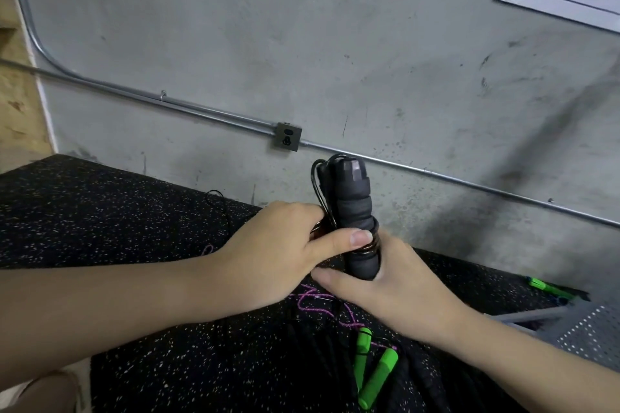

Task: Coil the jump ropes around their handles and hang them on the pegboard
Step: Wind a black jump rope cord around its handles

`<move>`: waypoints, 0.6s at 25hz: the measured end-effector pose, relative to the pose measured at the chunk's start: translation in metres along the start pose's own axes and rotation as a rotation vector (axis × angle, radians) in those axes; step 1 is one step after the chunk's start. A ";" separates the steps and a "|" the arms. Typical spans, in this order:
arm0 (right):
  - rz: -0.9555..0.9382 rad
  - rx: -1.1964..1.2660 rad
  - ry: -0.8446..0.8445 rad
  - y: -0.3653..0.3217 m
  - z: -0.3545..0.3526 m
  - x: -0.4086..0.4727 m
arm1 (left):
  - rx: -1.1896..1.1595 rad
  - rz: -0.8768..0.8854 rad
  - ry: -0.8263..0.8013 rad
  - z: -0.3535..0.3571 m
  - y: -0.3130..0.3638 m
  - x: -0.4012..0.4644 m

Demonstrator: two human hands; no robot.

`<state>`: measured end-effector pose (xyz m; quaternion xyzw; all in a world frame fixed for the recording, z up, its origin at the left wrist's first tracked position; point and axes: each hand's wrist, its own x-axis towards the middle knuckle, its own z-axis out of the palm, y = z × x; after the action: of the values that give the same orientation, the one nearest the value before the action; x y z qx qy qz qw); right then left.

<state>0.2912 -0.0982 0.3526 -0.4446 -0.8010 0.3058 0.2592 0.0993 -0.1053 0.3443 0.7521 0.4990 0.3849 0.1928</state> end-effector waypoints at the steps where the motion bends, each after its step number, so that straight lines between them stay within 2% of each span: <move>1: 0.008 0.187 -0.151 -0.002 -0.004 -0.002 | -0.036 0.025 -0.043 -0.002 -0.004 0.000; 3: 0.103 0.625 -0.374 -0.005 -0.007 -0.006 | -0.121 0.067 -0.139 -0.002 -0.007 -0.002; 4: 0.143 0.761 -0.443 -0.004 -0.008 -0.007 | -0.158 0.086 -0.180 -0.001 -0.008 -0.004; 6: 0.137 0.789 -0.482 -0.001 -0.006 -0.008 | -0.219 0.091 -0.250 -0.003 -0.011 -0.004; 9: 0.072 0.652 -0.350 0.000 -0.003 -0.006 | -0.111 -0.014 -0.292 -0.008 -0.019 -0.002; 12: 0.132 0.711 -0.167 0.002 -0.001 -0.002 | -0.010 -0.053 -0.144 -0.004 -0.019 -0.003; 15: 0.112 0.701 -0.101 0.003 -0.004 0.002 | -0.035 0.000 -0.053 0.003 -0.011 -0.007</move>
<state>0.2949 -0.0938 0.3535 -0.3563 -0.6337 0.5972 0.3387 0.0936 -0.1063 0.3323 0.7587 0.4869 0.3735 0.2188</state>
